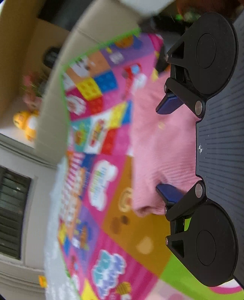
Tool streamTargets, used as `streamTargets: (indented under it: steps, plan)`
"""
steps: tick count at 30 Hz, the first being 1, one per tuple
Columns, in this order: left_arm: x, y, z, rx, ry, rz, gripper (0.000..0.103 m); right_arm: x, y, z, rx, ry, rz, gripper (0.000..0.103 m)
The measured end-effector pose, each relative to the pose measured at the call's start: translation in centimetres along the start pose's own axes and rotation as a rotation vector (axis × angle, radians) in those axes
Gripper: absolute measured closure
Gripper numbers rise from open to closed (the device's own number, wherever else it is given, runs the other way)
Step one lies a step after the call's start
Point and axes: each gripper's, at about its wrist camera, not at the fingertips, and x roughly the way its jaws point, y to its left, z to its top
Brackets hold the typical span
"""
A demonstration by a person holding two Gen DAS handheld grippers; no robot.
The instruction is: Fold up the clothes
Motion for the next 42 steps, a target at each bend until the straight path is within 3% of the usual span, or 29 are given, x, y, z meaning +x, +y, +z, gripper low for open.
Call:
streamTargets:
  steps: [2,5,7,10,14,16,19,22,26,29,33,36,39,42]
  plan:
    - [-1.1,-0.4,0.7,-0.001,-0.049,-0.064,0.018,0.0,0.0,-0.1,0.004,-0.008,0.002,0.0]
    - [-0.4,-0.5,0.8,-0.004,-0.038,-0.117,0.016,-0.2,-0.1,0.2,0.002,-0.007,0.007,0.0]
    - [1.0,-0.2,0.3,-0.029,0.01,-0.101,0.017,-1.1,-0.4,0.9,0.006,-0.011,0.027,0.0]
    - [3.0,0.8,-1.4,-0.096,0.083,-0.094,0.017,-3.7,-1.5,2.3,0.03,-0.124,0.028,0.0]
    - [4.2,1.5,-2.6,-0.146,0.101,-0.118,0.014,-4.4,-2.9,4.4,0.015,-0.213,-0.108,0.0]
    - [4.4,1.7,-2.6,-0.159,0.099,-0.129,0.011,-2.6,-4.0,4.8,0.003,-0.171,-0.17,0.0]
    - [4.3,2.0,-2.8,-0.156,0.096,-0.136,0.011,1.7,-4.6,3.8,-0.045,-0.042,-0.243,0.0]
    - [4.0,1.9,-3.0,-0.16,0.093,-0.13,0.011,3.3,-5.2,2.7,-0.017,-0.036,-0.228,0.0]
    - [2.1,0.5,-2.6,-0.205,0.124,-0.148,0.011,2.3,-5.1,2.6,-0.019,-0.034,-0.226,0.0]
    - [-0.2,-1.3,-3.2,-0.221,0.166,-0.346,0.009,0.8,-5.2,3.6,-0.029,-0.077,-0.181,0.0]
    - [0.0,-2.2,-5.6,-0.253,0.3,-0.441,0.008,-0.4,-5.9,7.0,0.022,-0.145,-0.044,0.0]
    - [2.2,-1.1,-7.5,-0.347,0.377,-0.38,0.008,1.8,-6.1,9.0,0.027,-0.112,-0.023,0.0]
    - [3.3,0.2,-8.2,-0.403,0.384,-0.337,0.013,5.4,-6.0,9.7,-0.051,-0.03,-0.14,0.0]
    - [3.5,1.4,-7.2,-0.41,0.349,-0.315,0.018,7.8,-6.5,8.9,-0.134,0.056,-0.195,0.0]
